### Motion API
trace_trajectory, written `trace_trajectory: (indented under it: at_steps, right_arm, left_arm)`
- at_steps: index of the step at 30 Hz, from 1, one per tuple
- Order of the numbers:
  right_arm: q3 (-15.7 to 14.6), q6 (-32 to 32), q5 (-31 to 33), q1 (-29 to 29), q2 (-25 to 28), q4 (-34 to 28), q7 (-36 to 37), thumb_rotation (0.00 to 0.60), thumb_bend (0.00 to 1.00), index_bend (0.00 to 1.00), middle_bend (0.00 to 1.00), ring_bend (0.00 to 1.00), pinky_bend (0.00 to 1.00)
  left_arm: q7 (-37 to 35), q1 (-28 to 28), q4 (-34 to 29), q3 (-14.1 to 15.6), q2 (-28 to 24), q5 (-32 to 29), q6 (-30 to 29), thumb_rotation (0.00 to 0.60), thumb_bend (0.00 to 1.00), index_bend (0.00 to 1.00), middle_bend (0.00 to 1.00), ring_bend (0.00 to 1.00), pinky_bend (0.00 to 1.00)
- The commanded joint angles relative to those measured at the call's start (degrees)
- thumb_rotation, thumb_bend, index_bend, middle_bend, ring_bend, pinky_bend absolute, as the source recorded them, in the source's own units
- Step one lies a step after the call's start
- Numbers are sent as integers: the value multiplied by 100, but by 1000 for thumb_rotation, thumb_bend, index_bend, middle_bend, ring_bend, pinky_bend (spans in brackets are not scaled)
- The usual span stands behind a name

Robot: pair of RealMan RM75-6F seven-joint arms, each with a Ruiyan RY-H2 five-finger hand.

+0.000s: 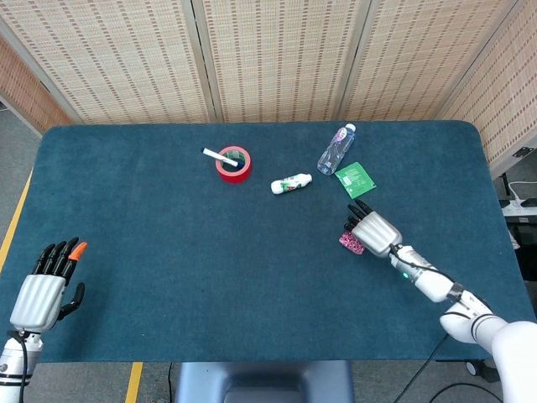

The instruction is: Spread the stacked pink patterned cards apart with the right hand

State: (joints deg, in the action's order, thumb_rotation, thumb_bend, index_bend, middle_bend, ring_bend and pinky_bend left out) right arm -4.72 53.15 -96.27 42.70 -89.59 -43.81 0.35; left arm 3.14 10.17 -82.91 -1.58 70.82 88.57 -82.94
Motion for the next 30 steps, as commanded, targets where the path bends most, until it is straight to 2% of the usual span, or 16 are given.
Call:
trace_trajectory:
  at_steps: [1, 7, 22, 30]
  right_arm:
    - [3, -8, 20, -1, -3, -15, -45, 600, 238, 436, 312, 117, 0]
    - [23, 8, 59, -6, -31, -23, -127, 600, 238, 508, 359, 184, 0]
    - [63, 240, 70, -36, 68, -169, -272, 600, 238, 665, 461, 249, 0]
    - [114, 531, -8, -31, 335, -686, -524, 600, 238, 691, 480, 250, 0]
  left_arm:
    - [-5, 0, -2, 2, -4, 4, 0, 600, 525, 0, 0, 0, 72]
    - [-6, -5, -12, 8, -10, 13, -12, 600, 524, 0, 0, 0, 72]
    - [-20, -28, -42, 28, -30, 80, -82, 600, 525, 0, 0, 0, 72]
    - [-51, -37, -49, 36, -48, 109, -109, 600, 525, 0, 0, 0, 71]
